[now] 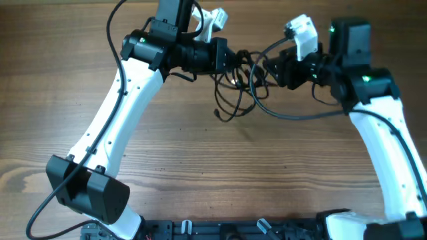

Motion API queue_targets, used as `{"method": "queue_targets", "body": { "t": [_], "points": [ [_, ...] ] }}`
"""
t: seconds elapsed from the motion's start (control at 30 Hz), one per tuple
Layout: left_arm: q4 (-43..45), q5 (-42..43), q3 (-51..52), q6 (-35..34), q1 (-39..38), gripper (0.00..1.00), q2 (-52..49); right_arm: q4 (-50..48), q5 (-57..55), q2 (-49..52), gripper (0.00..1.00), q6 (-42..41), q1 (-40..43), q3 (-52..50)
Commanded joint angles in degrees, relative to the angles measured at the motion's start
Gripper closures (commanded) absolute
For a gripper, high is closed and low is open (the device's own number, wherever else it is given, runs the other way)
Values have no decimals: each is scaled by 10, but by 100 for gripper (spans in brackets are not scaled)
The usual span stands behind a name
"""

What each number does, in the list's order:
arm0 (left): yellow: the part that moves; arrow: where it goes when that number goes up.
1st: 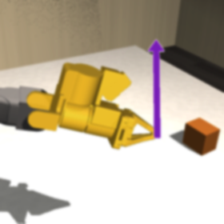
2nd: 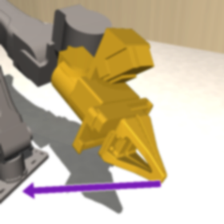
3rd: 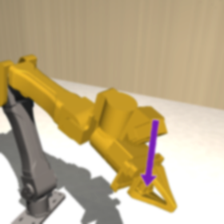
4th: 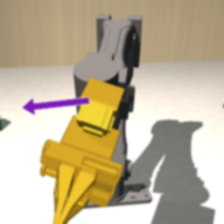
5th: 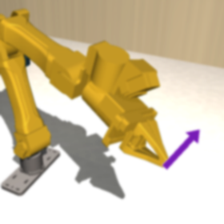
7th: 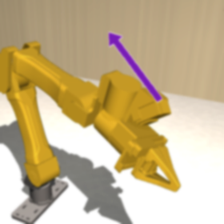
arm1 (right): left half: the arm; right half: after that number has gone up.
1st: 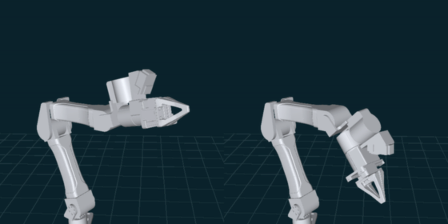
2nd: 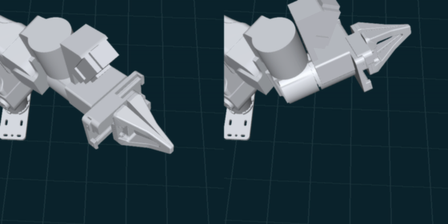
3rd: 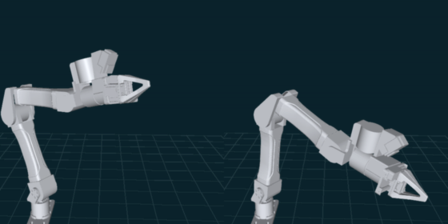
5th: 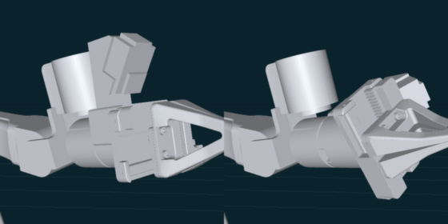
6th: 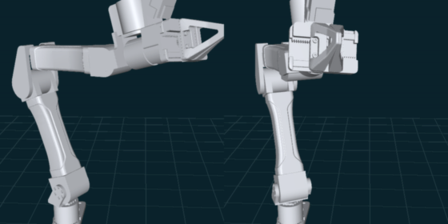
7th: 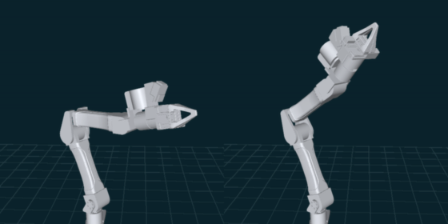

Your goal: Untangle cables

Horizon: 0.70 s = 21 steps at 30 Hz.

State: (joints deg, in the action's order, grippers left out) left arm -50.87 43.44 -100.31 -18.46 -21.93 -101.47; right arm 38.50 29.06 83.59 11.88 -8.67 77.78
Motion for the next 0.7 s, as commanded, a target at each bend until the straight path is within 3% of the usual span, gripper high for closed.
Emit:
{"method": "queue_targets", "body": {
  "t": [0.0,0.13,0.27,0.47,0.6,0.67],
  "points": [
    [-11,21,-1,-20,6,96,4,-2,-5,26,46,45,-5,7],
    [-5,23,-1,-94,-1,96,4,-19,-8,32,46,42,-13,7],
    [-4,57,-1,-123,-19,96,4,-30,-8,50,46,31,-13,6],
    [-2,82,-1,-140,-25,96,4,-72,-11,63,48,-1,-13,6],
    [-2,86,-1,-142,-49,96,4,-120,-11,81,52,-78,-16,6],
    [-2,86,-1,-142,-53,96,4,-126,-12,100,59,-98,-22,6]
  ]
}}
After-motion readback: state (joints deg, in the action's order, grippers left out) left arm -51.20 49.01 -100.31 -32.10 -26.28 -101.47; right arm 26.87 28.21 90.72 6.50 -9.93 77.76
